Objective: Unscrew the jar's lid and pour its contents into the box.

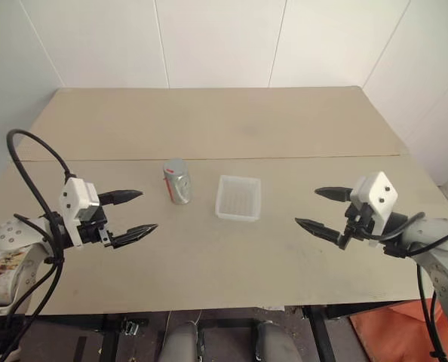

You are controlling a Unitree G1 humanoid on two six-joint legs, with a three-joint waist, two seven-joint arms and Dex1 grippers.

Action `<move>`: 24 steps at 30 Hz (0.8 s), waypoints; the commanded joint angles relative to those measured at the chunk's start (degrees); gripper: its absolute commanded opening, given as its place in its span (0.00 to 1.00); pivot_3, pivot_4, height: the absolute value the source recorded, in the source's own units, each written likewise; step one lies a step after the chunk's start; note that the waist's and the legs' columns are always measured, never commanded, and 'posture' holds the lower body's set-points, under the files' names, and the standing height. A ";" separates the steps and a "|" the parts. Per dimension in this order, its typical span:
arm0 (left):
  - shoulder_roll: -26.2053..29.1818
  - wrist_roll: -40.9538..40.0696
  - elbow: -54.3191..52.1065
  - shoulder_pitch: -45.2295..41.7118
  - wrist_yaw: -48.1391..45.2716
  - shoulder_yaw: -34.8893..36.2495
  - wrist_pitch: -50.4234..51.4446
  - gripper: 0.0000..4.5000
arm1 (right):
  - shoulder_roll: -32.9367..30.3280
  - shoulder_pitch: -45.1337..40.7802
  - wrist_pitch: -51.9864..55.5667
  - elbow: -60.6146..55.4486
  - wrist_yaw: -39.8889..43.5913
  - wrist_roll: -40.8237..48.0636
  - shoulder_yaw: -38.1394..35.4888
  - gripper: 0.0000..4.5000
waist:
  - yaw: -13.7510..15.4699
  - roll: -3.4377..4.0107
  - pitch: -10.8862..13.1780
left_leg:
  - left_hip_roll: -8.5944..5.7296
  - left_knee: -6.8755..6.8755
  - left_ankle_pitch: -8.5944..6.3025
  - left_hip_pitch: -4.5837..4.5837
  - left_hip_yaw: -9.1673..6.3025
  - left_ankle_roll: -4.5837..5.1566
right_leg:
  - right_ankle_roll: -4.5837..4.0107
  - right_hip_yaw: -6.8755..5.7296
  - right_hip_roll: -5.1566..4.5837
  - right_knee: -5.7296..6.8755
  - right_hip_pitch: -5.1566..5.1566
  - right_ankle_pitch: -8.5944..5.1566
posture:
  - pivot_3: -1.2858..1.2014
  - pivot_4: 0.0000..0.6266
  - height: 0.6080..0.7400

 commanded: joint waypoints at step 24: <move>-13.60 11.29 9.55 -9.15 17.32 -7.21 -7.45 1.00 | -0.74 -13.08 0.08 0.08 4.05 2.58 3.84 1.00 | 0.16 -0.01 0.00 | -0.08 0.02 0.00 0.02 -0.02 0.01 | 0.00 -0.03 -0.03 0.01 0.04 0.02 | 0.52 0.24 1.00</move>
